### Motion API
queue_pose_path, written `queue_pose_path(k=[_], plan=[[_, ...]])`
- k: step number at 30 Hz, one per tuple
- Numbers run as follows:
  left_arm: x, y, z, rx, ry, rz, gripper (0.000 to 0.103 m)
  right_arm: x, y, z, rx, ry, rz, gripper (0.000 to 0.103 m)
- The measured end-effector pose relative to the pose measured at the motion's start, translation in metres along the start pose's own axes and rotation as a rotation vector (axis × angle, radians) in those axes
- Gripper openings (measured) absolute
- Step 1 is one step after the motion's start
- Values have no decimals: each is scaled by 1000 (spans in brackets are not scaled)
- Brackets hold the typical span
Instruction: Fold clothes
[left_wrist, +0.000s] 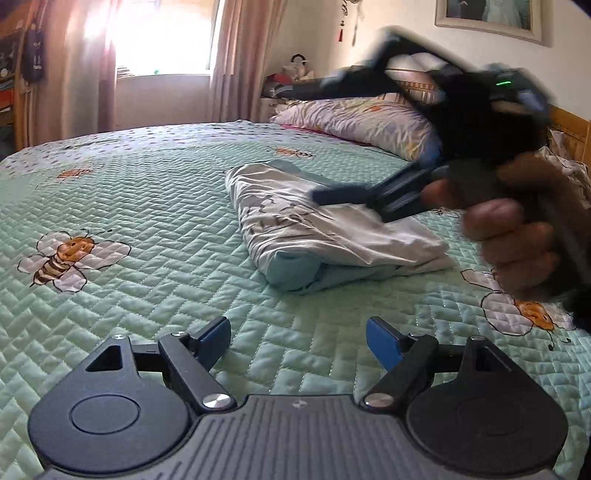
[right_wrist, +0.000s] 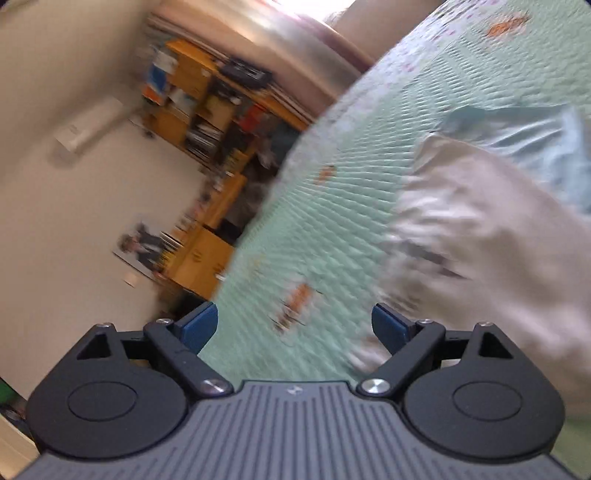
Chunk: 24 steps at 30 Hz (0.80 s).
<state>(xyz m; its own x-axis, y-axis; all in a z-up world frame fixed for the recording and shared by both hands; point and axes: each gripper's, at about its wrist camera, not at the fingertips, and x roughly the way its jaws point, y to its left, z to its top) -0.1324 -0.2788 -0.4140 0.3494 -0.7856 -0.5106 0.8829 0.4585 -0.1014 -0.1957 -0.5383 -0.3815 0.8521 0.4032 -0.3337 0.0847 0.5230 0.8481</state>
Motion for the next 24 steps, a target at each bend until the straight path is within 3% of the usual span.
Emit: queue_pose_path(k=[5,10,12,14,17,21,24], plan=[[0,8,-8,-34,2,-13,84,4,8,-27,-99,15,-17,92],[4,10,-7,-56,1,-26,85,-26,18,-28,-97,-70,11,92],[2,10,-8,-62,-3,-22,85,-13,15,-25,-93,-33,9,92],[2,11,-9,-71,-6,-22,85,9,7,-28,-73,85,-8,92],[3,12,-9,-81,-6,-28,85,4,7,-37,-87,83,-43,92],[0,10,3,-97,-27,-50,85,-36,7,-29,-76,-110,-31,92],[8,-6,29,-58,-87,-106,85,-44,-2,-5,-57,-188,-57,92]])
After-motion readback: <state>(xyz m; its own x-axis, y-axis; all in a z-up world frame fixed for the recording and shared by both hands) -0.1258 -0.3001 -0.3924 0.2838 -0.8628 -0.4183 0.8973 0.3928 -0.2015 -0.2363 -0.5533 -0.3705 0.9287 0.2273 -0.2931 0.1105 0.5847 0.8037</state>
